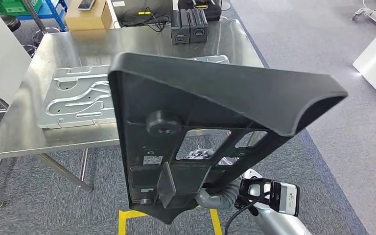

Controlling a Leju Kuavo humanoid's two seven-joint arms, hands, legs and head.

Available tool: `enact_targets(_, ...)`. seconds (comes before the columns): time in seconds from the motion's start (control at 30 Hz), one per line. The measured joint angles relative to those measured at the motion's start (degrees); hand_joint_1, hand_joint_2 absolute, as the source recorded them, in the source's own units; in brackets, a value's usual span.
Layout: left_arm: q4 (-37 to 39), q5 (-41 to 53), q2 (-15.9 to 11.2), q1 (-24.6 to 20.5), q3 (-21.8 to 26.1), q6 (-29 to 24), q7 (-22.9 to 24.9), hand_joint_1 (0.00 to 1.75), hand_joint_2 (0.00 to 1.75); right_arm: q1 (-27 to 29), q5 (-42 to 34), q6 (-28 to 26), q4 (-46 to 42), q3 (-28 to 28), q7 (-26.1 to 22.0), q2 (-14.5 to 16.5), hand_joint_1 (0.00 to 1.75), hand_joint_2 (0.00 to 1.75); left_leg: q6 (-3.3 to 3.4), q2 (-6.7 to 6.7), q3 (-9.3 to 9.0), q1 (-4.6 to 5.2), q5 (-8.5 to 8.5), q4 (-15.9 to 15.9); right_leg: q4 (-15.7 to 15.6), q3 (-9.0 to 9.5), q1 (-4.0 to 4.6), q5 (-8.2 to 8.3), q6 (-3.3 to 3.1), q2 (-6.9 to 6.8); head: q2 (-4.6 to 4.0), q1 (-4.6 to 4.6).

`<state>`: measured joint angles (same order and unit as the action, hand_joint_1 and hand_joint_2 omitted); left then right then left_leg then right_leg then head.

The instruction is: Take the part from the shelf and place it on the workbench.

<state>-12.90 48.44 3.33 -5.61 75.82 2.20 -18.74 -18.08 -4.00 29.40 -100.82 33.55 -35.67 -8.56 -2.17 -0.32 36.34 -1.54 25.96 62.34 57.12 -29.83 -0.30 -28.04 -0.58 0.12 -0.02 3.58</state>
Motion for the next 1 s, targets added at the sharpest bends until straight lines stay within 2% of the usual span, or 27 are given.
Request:
enact_targets(0.03,0.0,-0.08,-0.01,-0.01,0.0,0.02,-0.02,0.0,1.75,-0.07,0.0,-0.04,0.23,-0.03,0.0,0.33,1.75,1.75,0.27,0.08,-0.52,0.1,-1.46,-2.27,0.07,0.3,-0.02,-0.46,0.35,-0.01,0.0,0.0)
enact_targets(0.07,0.0,-0.16,-0.02,0.03,0.0,0.03,-0.04,0.0,1.75,-0.08,0.02,-0.05,0.44,-0.07,0.0,0.61,1.75,1.75,0.73,0.12,-0.69,0.27,-1.94,-3.31,0.15,0.45,-0.03,-0.81,0.72,-0.02,0.0,-0.01)
enact_targets(0.13,0.0,-0.3,-0.1,0.13,0.01,0.05,-0.08,0.0,1.75,0.01,0.05,-0.08,0.64,-0.21,0.0,1.11,1.75,1.75,1.93,0.11,-1.06,0.63,-1.56,-3.55,0.4,0.56,-0.06,-1.18,1.37,0.0,0.0,0.0)
enact_targets(0.2,0.0,-0.33,-0.22,0.21,0.02,-0.02,-0.09,0.0,1.75,0.17,0.13,-0.1,0.68,-0.46,-0.01,1.5,1.75,1.75,2.74,0.0,-1.82,0.64,-1.3,-3.89,2.17,0.12,-0.26,-1.72,1.85,-0.05,0.0,-0.01)
enact_targets(0.23,0.0,-0.34,-0.27,0.17,0.02,-0.05,-0.1,0.0,1.75,0.24,0.18,-0.1,0.68,-0.66,-0.01,1.69,1.75,1.75,3.11,-0.04,-2.25,0.64,-1.11,-4.03,4.51,-1.14,-0.35,-2.43,2.05,-0.06,0.0,-0.01)
enact_targets(0.27,0.0,-0.34,-0.32,0.13,0.02,-0.09,-0.1,0.0,1.75,0.37,0.23,-0.08,0.68,-0.89,-0.02,1.83,1.75,1.75,3.4,-0.04,-2.58,0.7,-0.84,-4.13,7.93,-3.21,-0.42,-3.49,2.19,-0.07,0.0,-0.02)
enact_targets(0.33,0.0,-0.35,-0.44,0.09,0.02,-0.1,-0.11,0.0,1.75,0.79,0.29,0.1,0.73,-1.41,-0.04,2.01,1.75,1.75,3.79,-0.09,-3.22,0.93,-0.16,-4.14,15.16,-8.43,-0.42,-5.81,2.29,-0.07,0.0,-0.02)
enact_targets(0.37,0.0,-0.34,-0.49,0.1,0.02,-0.11,-0.13,0.0,1.75,1.03,0.31,0.24,0.75,-1.7,-0.04,2.06,1.75,1.75,3.87,-0.14,-3.68,1.08,0.23,-4.14,17.03,-10.34,-0.41,-5.99,2.18,-0.07,0.0,-0.02)
enact_targets(0.4,0.0,-0.33,-0.52,0.12,0.02,-0.11,-0.14,0.0,1.75,1.21,0.33,0.36,0.77,-2.02,-0.04,2.14,1.75,1.75,3.9,-0.19,-4.25,1.22,0.66,-4.14,16.93,-11.27,-0.36,-5.03,1.94,-0.07,0.0,-0.02)
enact_targets(0.43,0.0,-0.28,-0.55,0.14,0.02,-0.12,-0.15,0.0,1.75,1.31,0.34,0.48,0.79,-2.38,-0.04,2.21,1.75,1.75,3.9,-0.25,-4.92,1.35,1.13,-4.16,14.72,-11.11,-0.24,-2.86,1.6,-0.07,0.0,-0.02)
enact_targets(0.5,0.0,-0.06,-0.52,0.14,0.01,-0.11,-0.23,0.0,1.75,1.41,0.5,0.58,0.77,-3.18,-0.04,2.29,1.75,1.75,3.73,-0.31,-6.23,1.51,2.07,-4.19,7.23,-9.03,0.38,2.46,0.7,-0.07,0.0,-0.01)
enact_targets(0.53,0.0,0.05,-0.5,0.12,0.01,-0.11,-0.28,0.0,1.75,1.48,0.73,0.46,0.76,-3.62,-0.05,2.33,1.75,1.75,3.5,-0.36,-6.63,1.55,2.47,-4.21,4.22,-8.07,0.75,3.87,0.29,-0.02,0.0,-0.01)
enact_targets(0.57,0.0,0.14,-0.49,0.12,0.0,-0.12,-0.32,0.0,1.75,1.59,1.07,0.09,0.71,-4.11,-0.05,2.36,1.75,1.75,3.2,-0.41,-6.83,1.57,2.78,-4.27,2.46,-7.5,1.05,4.67,-0.03,0.0,0.0,-0.01)
enact_targets(0.6,0.0,0.15,-0.48,0.11,0.01,-0.19,-0.33,0.0,1.75,1.7,1.45,-0.61,0.64,-4.68,-0.06,2.39,1.75,1.75,2.88,-0.44,-6.99,1.6,2.89,-4.14,1.87,-7.31,1.23,4.54,-0.26,0.05,0.0,-0.01)
enact_targets(0.7,0.0,-0.15,-0.61,0.05,0.02,-0.62,-0.38,0.0,1.75,1.26,2.32,-4.17,0.67,-7.6,-0.07,2.44,1.75,1.75,2.15,-0.32,-6.99,1.73,3.32,-2.8,0.8,-6.14,0.79,4.76,-0.8,0.06,0.0,-0.01)
enact_targets(0.77,0.0,-0.4,-0.65,-0.03,0.01,-0.78,-0.57,0.0,1.75,-0.58,3.6,-7.21,1.66,-10.78,-0.07,2.44,1.75,1.75,1.7,-0.17,-4.46,1.52,5.41,2.02,0.27,-5.42,0.49,4.63,-1.1,-0.04,0.0,-0.01)
enact_targets(0.83,0.0,-0.48,-0.7,0.04,0.01,-0.75,-0.9,0.0,1.75,-3.66,7.54,-11.63,4.43,-14.0,-0.07,2.41,1.75,1.75,1.09,-0.14,-0.13,1.17,8.33,9.05,0.23,-5.29,0.44,4.42,-1.28,0.0,0.0,0.0)
enact_targets(0.87,0.0,-0.48,-0.74,0.11,0.02,-0.7,-1.04,0.0,1.75,-5.37,9.94,-14.07,6.51,-15.38,-0.07,2.37,1.75,1.75,0.8,-0.13,1.56,0.98,8.94,11.19,0.24,-5.25,0.39,4.33,-1.26,0.06,0.0,-0.01)
enact_targets(0.9,0.0,-0.46,-0.79,0.17,0.02,-0.63,-1.14,0.0,1.75,-7.05,12.03,-16.24,8.8,-16.69,-0.07,2.27,1.75,1.75,0.54,-0.11,2.39,0.79,8.35,11.41,0.29,-5.17,0.3,4.24,-1.14,0.11,0.0,0.0)
enact_targets(0.93,0.0,-0.44,-0.81,0.2,0.01,-0.55,-1.19,0.0,1.75,-8.58,13.53,-17.93,10.87,-17.81,-0.07,2.15,1.75,1.75,0.26,-0.08,2.13,0.58,6.52,9.43,0.37,-5.03,0.17,4.11,-0.96,0.15,0.0,0.0)
enact_targets(1.0,0.0,-0.32,-0.89,0.27,0.0,-0.36,-1.33,0.0,1.75,-11.17,16.41,-21.19,14.1,-19.39,0.08,1.92,1.75,1.75,-0.13,0.02,-0.21,0.21,1.7,2.06,0.68,-4.8,-0.02,3.77,-0.42,0.14,0.0,-0.01)
